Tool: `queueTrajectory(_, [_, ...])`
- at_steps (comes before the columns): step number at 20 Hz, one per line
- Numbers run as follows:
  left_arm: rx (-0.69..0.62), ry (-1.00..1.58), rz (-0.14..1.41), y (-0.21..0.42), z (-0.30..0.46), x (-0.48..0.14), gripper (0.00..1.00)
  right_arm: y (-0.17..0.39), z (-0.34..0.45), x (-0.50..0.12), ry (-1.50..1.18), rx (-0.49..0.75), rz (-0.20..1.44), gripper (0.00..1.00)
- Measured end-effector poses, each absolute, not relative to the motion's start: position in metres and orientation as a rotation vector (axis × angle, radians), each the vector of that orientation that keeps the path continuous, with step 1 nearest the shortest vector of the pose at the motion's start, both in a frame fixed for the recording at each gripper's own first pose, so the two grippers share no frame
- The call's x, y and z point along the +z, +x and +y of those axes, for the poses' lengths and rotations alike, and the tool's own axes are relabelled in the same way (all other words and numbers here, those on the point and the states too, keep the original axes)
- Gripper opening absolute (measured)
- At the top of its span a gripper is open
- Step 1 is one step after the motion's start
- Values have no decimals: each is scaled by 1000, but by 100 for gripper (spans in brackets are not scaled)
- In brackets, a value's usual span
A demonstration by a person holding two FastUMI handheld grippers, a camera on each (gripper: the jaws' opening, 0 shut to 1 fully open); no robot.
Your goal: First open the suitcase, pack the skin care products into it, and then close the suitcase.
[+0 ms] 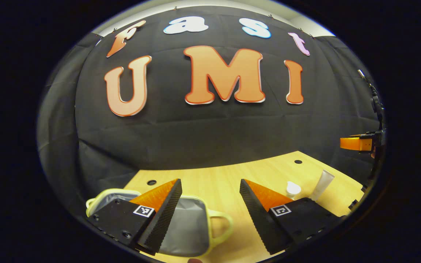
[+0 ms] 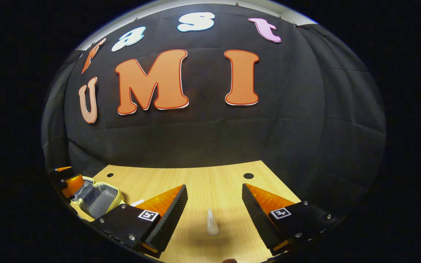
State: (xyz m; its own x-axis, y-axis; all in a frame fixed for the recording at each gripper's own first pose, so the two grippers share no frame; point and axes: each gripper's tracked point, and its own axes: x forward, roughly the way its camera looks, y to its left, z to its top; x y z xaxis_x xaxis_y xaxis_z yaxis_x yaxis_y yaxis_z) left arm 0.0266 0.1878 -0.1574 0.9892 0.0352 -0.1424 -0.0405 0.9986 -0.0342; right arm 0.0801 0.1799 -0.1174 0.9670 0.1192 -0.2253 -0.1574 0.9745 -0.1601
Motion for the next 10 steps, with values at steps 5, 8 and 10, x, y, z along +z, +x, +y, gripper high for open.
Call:
queueTrajectory(5, [-16,-50,147,32,103,-191,99,89,163,-146,-239,140,211,95])
queueTrajectory(8, [-68,-38,178,34,65,-217,99,90,161,-164,-269,162,221,95])
queueTrajectory(10, [-104,-24,191,32,44,-232,99,93,156,-170,-276,165,222,95])
